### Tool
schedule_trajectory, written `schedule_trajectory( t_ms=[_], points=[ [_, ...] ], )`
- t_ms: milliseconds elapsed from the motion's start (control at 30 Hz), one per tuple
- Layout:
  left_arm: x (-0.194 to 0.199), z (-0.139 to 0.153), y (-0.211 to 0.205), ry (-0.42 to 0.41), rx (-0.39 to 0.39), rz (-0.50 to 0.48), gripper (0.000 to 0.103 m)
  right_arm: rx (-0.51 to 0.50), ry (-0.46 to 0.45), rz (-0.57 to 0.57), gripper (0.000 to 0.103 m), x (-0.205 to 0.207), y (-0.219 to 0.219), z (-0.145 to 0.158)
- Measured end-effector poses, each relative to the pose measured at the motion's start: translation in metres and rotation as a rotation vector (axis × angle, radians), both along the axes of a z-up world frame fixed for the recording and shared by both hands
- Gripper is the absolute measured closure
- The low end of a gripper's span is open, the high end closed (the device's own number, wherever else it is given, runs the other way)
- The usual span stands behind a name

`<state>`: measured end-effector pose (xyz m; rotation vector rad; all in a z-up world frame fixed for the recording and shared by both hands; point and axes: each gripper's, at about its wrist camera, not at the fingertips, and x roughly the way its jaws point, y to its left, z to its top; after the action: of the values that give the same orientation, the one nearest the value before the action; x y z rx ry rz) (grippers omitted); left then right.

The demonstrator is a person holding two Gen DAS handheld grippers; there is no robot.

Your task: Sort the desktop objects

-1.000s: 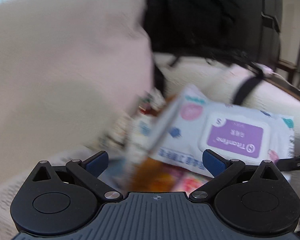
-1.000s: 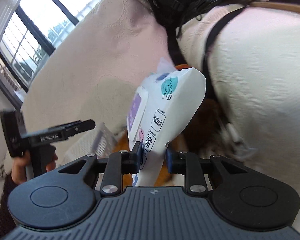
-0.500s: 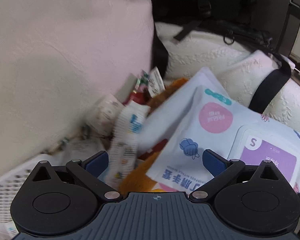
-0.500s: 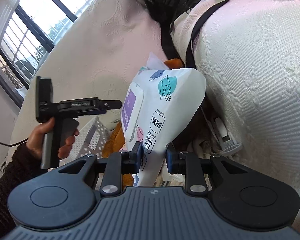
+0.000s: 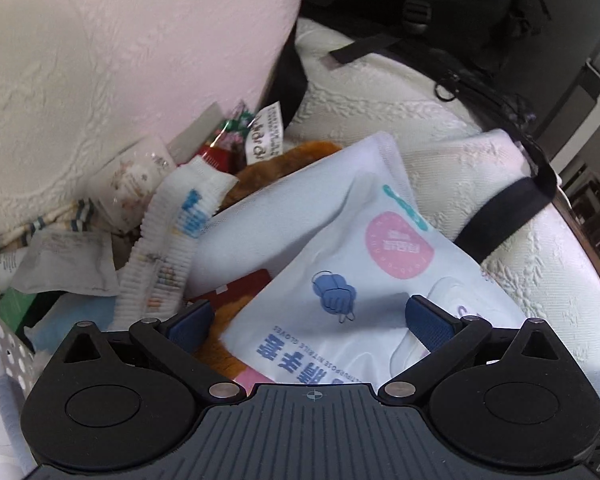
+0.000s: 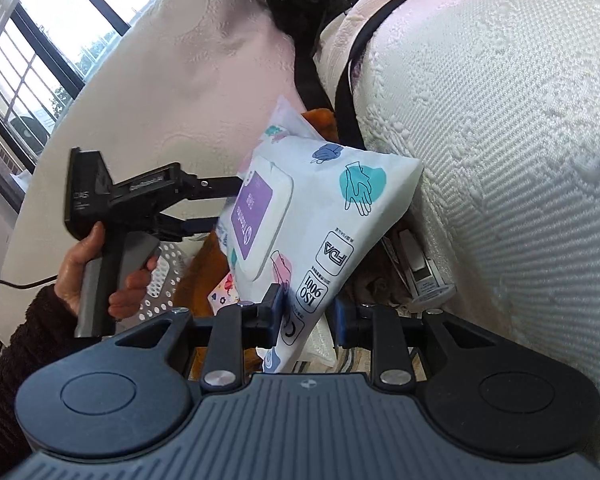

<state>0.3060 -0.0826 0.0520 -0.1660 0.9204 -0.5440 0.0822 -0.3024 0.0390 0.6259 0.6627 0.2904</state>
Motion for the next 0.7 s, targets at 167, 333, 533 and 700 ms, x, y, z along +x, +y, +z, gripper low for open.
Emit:
schedule_trajectory(
  t_ms=[167, 333, 533, 700],
  points=[
    [-0.007, 0.013, -0.002, -0.052, 0.006, -0.065, 0.0, 0.005, 0.0, 0.005, 0.072, 0.0, 0.0, -0.003],
    [0.002, 0.009, -0.013, -0.041, -0.014, -0.084, 0.0, -0.001, -0.014, 0.009, 0.072, -0.002, 0.003, 0.003],
    [0.003, 0.003, -0.016, -0.036, -0.047, -0.098, 0.0, 0.014, 0.003, 0.001, 0.071, 0.001, 0.001, -0.003],
    [-0.016, 0.006, -0.022, -0.118, 0.037, -0.153, 0.009, 0.013, 0.015, -0.022, 0.069, 0.001, 0.001, -0.009]
  ],
)
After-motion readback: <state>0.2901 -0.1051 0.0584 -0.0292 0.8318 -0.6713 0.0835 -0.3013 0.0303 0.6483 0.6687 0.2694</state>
